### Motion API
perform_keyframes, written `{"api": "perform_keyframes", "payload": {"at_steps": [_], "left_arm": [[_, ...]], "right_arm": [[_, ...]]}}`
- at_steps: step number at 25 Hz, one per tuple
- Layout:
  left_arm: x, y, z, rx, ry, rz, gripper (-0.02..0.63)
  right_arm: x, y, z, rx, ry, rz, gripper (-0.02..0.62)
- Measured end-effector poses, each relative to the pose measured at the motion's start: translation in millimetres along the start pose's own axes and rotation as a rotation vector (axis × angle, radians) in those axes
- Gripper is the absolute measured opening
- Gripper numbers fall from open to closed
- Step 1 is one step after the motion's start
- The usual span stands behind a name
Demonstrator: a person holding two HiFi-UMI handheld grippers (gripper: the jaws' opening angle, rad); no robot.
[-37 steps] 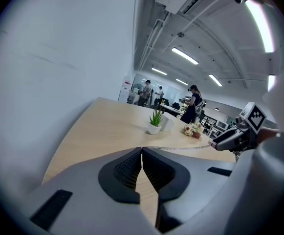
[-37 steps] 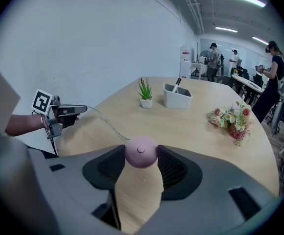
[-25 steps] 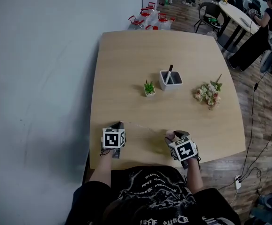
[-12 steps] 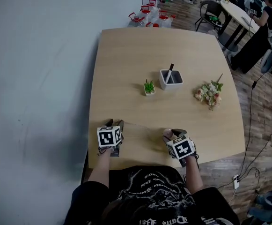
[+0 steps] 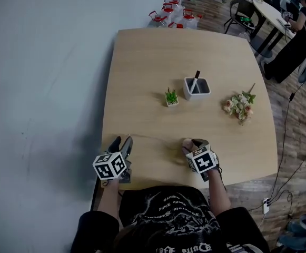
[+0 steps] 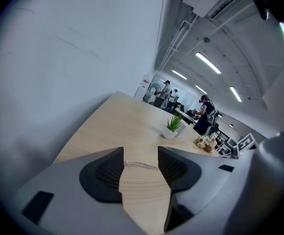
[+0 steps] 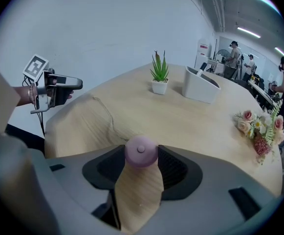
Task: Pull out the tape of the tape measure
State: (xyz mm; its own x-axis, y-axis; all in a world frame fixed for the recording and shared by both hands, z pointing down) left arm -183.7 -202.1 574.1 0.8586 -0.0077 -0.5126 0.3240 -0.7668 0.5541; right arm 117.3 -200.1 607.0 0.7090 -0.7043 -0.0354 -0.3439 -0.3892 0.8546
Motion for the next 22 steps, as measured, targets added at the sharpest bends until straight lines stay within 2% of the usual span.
{"api": "perform_keyframes", "payload": {"at_steps": [4,9,13,20,22], "left_arm": [[11,-14,-6,0.046,0.001,-0.012,0.219],[21,-21,-28,0.018,0.074,-0.023,0.218],[21,-26,-36,0.015,0.073,-0.021,0.217],[23,-34,-35,0.047,0.078,-0.012,0.216],[27,-36,-36,0.050,0.088,-0.014,0.216]], "right_arm": [[9,8,11,0.025,-0.016,-0.018,0.227],[16,23,24,0.023,-0.075,-0.026,0.227],[21,36,31,0.027,-0.097,-0.026,0.229],[24,39,27,0.059,-0.019,0.004,0.232],[24,36,30,0.093,0.032,0.017,0.273]]}}
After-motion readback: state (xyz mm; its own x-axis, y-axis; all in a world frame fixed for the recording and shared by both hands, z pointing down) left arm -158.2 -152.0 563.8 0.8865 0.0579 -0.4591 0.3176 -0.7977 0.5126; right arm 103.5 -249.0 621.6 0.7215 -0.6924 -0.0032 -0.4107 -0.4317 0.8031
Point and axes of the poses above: the fingertips, and each gripper's own axes: y forward along the fingers, x to its right, z out of its top, the point moved 5 cm from there along -y, backward along the fingers, and after that the axes turned 10 degrees about -y, right-handed, at the moved point
